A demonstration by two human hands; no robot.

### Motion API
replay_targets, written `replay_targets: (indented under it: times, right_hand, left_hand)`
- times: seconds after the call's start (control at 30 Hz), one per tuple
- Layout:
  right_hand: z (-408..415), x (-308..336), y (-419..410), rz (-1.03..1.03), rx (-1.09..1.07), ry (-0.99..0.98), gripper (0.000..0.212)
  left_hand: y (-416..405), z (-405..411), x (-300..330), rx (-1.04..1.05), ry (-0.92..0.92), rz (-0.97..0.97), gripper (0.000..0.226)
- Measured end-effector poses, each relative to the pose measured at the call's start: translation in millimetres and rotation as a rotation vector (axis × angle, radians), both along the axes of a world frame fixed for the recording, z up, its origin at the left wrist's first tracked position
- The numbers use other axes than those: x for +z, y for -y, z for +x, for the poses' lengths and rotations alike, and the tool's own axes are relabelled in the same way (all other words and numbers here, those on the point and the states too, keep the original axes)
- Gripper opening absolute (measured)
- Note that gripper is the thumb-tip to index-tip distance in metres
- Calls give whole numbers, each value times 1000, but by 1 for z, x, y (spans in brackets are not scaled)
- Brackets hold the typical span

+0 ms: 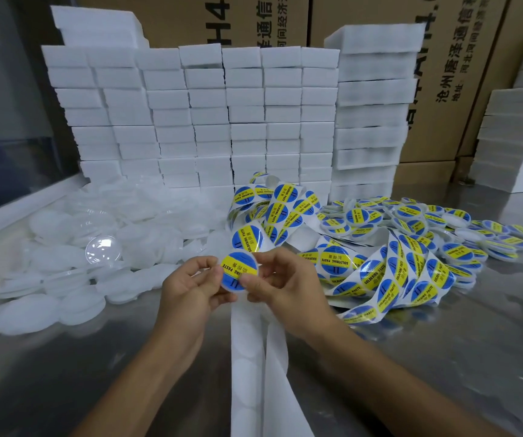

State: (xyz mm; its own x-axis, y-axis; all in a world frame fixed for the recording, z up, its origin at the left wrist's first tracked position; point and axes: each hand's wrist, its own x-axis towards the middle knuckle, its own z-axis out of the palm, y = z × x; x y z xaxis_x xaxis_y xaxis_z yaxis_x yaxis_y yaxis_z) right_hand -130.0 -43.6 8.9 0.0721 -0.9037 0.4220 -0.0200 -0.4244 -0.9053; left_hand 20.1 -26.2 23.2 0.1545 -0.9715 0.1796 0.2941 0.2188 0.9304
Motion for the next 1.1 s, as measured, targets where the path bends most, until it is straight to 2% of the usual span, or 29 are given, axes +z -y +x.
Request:
replay_targets:
  times: [0.07,0.1,0.23,0.33,0.4,0.53,0.63,0.77,0.9,0.97,1.1]
  right_hand:
    - [-2,1,-1,4,-11,22,10]
    - [-3,1,-1,-4,-34,9,11]
    - [-2,1,-4,-1,-124,-3,41]
    - [1,1,-8,15,-172,2,50]
    - [2,-1,-8,49,-140,-10,44]
    - [2,-2,-7,94,-33,-75,42]
    - [-2,-1,-5,60,-12,-57,16]
    - [-1,-3,-6,11,-63,-46,17]
    - [5,-1,-10,-37,-3,-71,22]
    - [5,1,-10,-26,0,-43,12]
    - [5,-1,-8,51,-31,42,18]
  left_hand:
    - [0,0,-2,14,44,-7,10]
    - [0,0,-2,13,67,-19,10]
    - [-2,-3,-2,-34,109,-74,3]
    - [-4,-5,-3,-85,95,-88,13]
    - [-5,-7,-3,-122,42,-80,9]
    - [-1,-3,-2,-141,-63,-16,15]
    - [1,-1,-2,-131,-64,14,14]
    - [1,-1,0,-92,-22,16,22]
    - [-1,-1,0,-104,4,49,21]
    - [-2,-3,-2,-93,52,47,18]
    - [-2,-13,-7,18,150,52,21]
